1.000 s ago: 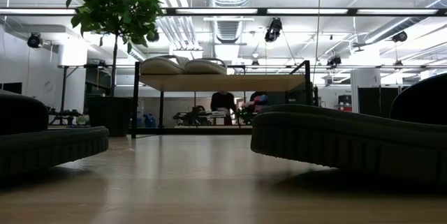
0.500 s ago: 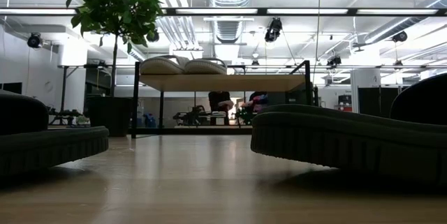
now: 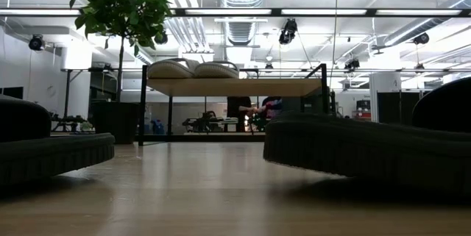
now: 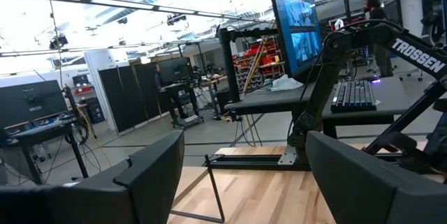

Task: Pick and place slides into the shelf
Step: Put the right black slipper on the shelf

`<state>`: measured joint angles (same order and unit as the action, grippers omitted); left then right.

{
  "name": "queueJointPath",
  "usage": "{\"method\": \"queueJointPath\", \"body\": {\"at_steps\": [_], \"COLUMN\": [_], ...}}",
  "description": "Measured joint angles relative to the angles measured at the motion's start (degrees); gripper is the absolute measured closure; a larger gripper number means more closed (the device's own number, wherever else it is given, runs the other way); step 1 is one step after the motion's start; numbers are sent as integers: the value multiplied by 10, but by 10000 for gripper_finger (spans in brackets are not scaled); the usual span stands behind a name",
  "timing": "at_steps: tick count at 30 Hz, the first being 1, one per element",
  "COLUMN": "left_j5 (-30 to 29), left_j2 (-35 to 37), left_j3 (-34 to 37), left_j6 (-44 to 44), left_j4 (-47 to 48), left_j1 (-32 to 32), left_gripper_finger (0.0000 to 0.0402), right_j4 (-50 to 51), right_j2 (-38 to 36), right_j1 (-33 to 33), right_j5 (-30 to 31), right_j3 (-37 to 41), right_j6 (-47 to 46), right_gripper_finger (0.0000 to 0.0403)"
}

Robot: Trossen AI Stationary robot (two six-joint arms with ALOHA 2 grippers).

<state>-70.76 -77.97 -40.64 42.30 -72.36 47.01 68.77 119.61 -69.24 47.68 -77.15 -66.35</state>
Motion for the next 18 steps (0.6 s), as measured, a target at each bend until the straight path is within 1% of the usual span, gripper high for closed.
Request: {"method": "queueJointPath", "body": {"at_steps": [3, 8, 11, 18], "left_j5": [0, 0, 0, 0], "left_j2": [0, 0, 0, 0], "left_j3": [0, 0, 0, 0], "left_j6": [0, 0, 0, 0], "left_j4": [0, 0, 0, 0], "left_j1": [0, 0, 0, 0], "left_gripper_finger": [118, 118, 118, 118], "right_j4": [-21, -43, -68, -143], "right_j2": [0, 0, 0, 0], "right_j1": [3, 9, 10, 16], "right_j5": [8, 23, 44, 97], "right_j3": [0, 0, 0, 0], "right_j6": [18, 21, 27, 114], "right_gripper_finger": [237, 241, 245, 252]}}
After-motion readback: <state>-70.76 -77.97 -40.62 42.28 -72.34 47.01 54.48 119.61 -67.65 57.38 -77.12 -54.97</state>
